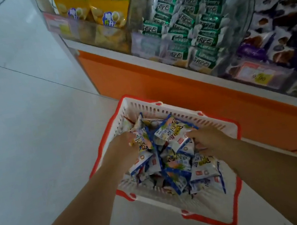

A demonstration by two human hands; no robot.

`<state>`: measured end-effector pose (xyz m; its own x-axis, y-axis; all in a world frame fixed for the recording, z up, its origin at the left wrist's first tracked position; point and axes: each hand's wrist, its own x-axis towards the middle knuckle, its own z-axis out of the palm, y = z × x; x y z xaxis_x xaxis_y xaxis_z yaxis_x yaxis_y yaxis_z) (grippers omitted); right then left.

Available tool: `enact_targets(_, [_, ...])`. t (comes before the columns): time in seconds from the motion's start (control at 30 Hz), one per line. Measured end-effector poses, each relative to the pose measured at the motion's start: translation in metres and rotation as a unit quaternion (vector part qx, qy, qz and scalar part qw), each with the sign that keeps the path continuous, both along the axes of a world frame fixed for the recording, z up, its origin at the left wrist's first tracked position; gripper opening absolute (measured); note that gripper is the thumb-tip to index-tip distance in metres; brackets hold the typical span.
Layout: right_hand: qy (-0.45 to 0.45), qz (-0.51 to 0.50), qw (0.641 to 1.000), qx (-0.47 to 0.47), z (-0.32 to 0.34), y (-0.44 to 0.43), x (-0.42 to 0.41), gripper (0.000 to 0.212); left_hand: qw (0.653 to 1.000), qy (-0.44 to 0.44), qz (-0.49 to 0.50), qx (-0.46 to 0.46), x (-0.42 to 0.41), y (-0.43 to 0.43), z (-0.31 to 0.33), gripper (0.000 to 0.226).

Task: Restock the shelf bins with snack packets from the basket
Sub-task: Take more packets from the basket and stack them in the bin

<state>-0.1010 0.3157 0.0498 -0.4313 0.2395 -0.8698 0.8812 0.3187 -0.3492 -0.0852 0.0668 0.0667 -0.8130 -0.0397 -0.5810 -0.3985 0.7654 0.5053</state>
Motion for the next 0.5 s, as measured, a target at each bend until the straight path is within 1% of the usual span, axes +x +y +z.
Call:
enact_targets(0.03, [-0.010, -0.045, 0.999, -0.026, -0.017, 0.001, 0.000, 0.042, 1.000, 0.007, 0.003, -0.014, -0.006, 0.003, -0.014, 0.041])
enact_targets(0.13, [-0.019, -0.114, 0.991, -0.072, -0.061, -0.002, 0.001, 0.031, 0.997, 0.033, -0.016, -0.069, -0.020, 0.007, -0.051, 0.037])
enact_targets(0.2, [-0.011, -0.140, 0.987, -0.081, -0.083, -0.003, -0.001, 0.038, 0.994, 0.036, -0.046, -0.095, -0.026, 0.007, -0.076, 0.040])
enact_targets(0.23, [-0.002, -0.150, 0.985, -0.084, -0.092, -0.005, -0.002, 0.041, 0.993, 0.026, -0.065, -0.099, -0.029, 0.006, -0.086, 0.046])
enact_targets(0.33, [0.037, -0.163, 0.981, -0.100, -0.116, -0.004, -0.007, 0.034, 0.986, -0.026, -0.120, -0.115, -0.038, 0.005, -0.110, 0.074])
enact_targets(0.37, [0.047, -0.167, 0.979, -0.103, -0.123, -0.004, -0.008, 0.037, 0.983, -0.038, -0.129, -0.123, -0.041, 0.005, -0.115, 0.084])
enact_targets(0.43, [0.080, -0.182, 0.974, -0.110, -0.135, -0.002, -0.007, 0.049, 0.980, -0.053, -0.136, -0.137, -0.046, 0.005, -0.122, 0.102])
enact_targets(0.5, [0.100, -0.201, 0.967, -0.119, -0.142, -0.002, -0.008, 0.047, 0.978, -0.065, -0.138, -0.141, -0.051, 0.006, -0.126, 0.106])
